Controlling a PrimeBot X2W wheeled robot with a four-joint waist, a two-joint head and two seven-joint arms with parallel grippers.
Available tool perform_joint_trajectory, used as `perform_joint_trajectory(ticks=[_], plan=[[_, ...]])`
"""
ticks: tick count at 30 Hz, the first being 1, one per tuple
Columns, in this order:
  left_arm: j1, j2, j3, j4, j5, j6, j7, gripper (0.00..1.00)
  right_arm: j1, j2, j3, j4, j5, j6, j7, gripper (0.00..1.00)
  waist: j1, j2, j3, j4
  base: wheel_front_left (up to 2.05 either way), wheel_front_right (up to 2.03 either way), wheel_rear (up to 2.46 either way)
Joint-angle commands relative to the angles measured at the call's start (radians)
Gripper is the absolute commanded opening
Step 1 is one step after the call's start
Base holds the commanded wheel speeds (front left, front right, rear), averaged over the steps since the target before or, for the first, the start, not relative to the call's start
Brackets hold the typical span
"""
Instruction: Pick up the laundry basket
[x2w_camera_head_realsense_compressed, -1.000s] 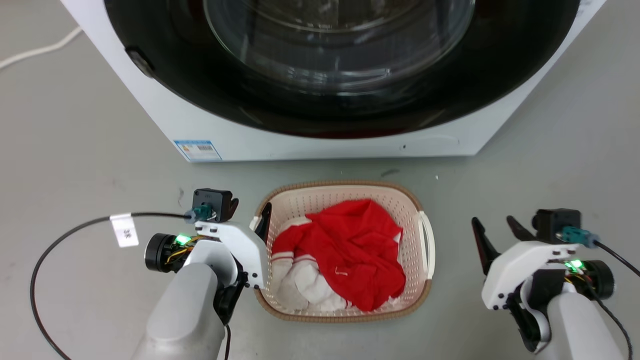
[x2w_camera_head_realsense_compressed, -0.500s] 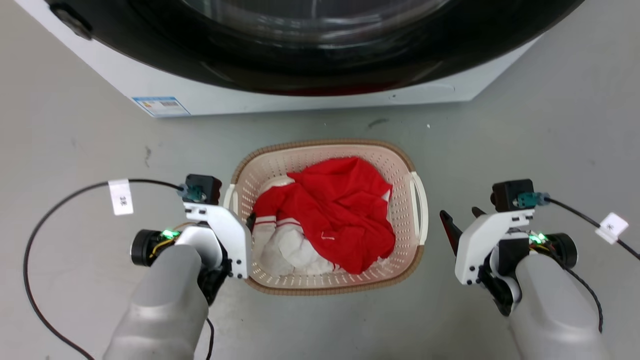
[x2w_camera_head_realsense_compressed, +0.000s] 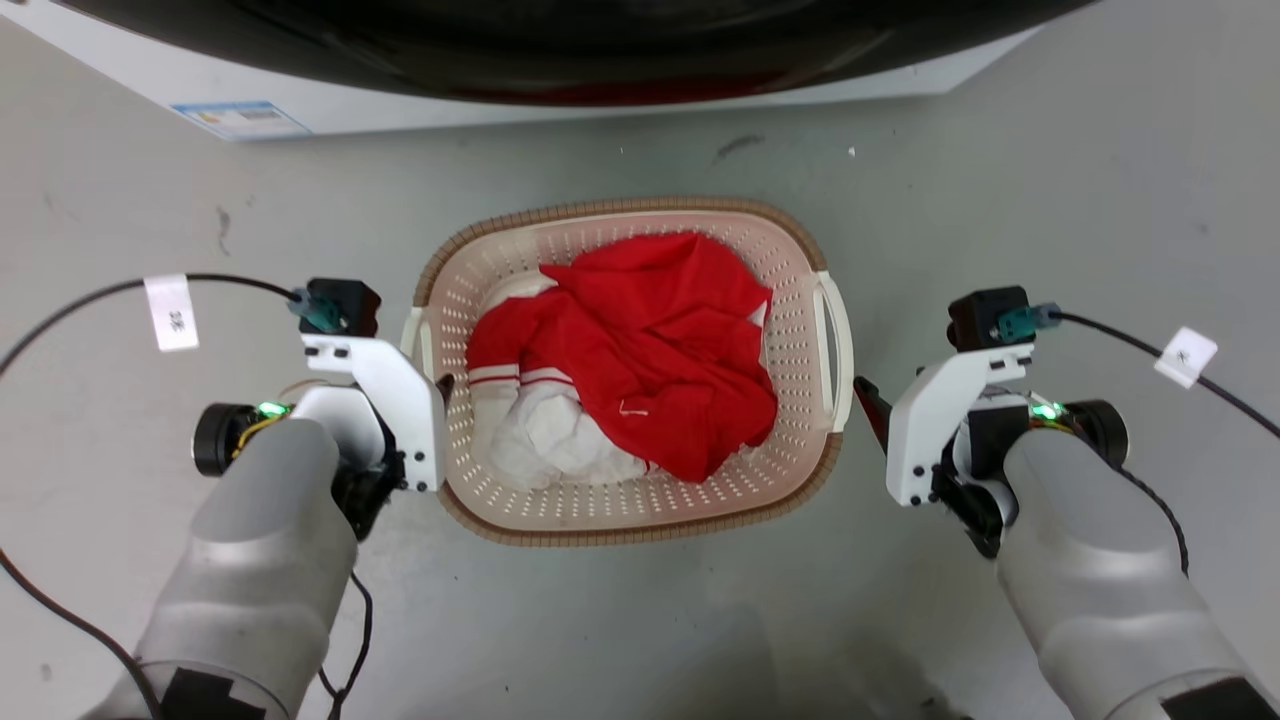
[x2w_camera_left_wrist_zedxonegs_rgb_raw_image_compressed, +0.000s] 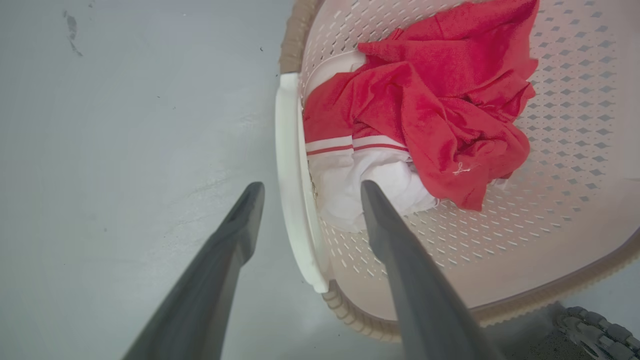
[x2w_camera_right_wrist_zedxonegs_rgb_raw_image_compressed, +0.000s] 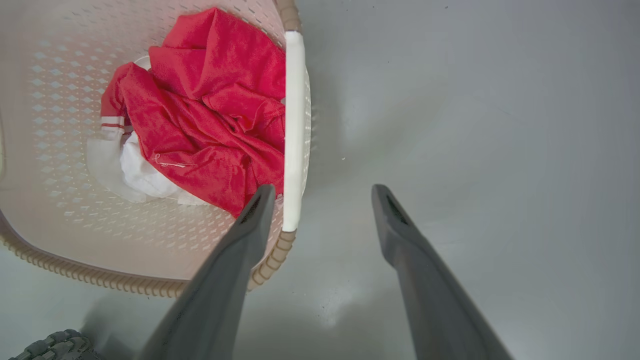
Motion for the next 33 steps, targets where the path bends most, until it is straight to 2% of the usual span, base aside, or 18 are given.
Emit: perform_joint_trajectory(ticks=[1,10,29,30,31,32,33], plan=[[-0.021,0.010,-0.008,0.003,-0.012,0.001,0.004,1.00,-0.031,0.005,0.013,0.017,0.015,-0.001,0.001,1.00,-0.0002,0.0000,0.028,-0.006,0.00,0.00,0.00],[-0.080,0.044,-0.049,0.045,-0.066,0.001,0.043,1.00,-0.110,0.005,0.141,0.056,0.136,-0.001,0.026,1.00,-0.0002,0.0000,0.101,-0.015,0.00,0.00,0.00],[-0.152,0.052,-0.111,0.084,-0.145,0.001,0.066,1.00,-0.194,0.005,0.316,0.110,0.293,-0.001,0.046,0.98,-0.0002,0.0000,0.173,-0.026,0.00,0.00,0.00],[-0.154,0.053,-0.112,0.086,-0.150,0.001,0.063,0.80,-0.195,0.005,0.324,0.112,0.303,-0.001,0.055,0.36,-0.0002,0.0000,0.175,-0.027,0.00,0.00,0.00],[-0.158,0.055,-0.115,0.087,-0.150,0.001,0.056,0.28,-0.201,0.005,0.332,0.113,0.309,-0.001,0.057,0.00,-0.0002,0.0000,0.177,-0.028,0.00,0.00,0.00],[-0.159,0.053,-0.118,0.089,-0.157,0.001,0.059,0.00,-0.206,0.005,0.338,0.115,0.315,-0.001,0.060,0.00,-0.0002,0.0000,0.178,-0.028,0.00,0.00,0.00],[-0.161,0.051,-0.122,0.090,-0.161,0.001,0.064,0.00,-0.210,0.005,0.343,0.118,0.323,-0.001,0.061,0.00,-0.0002,0.0000,0.179,-0.028,0.00,0.00,0.00]])
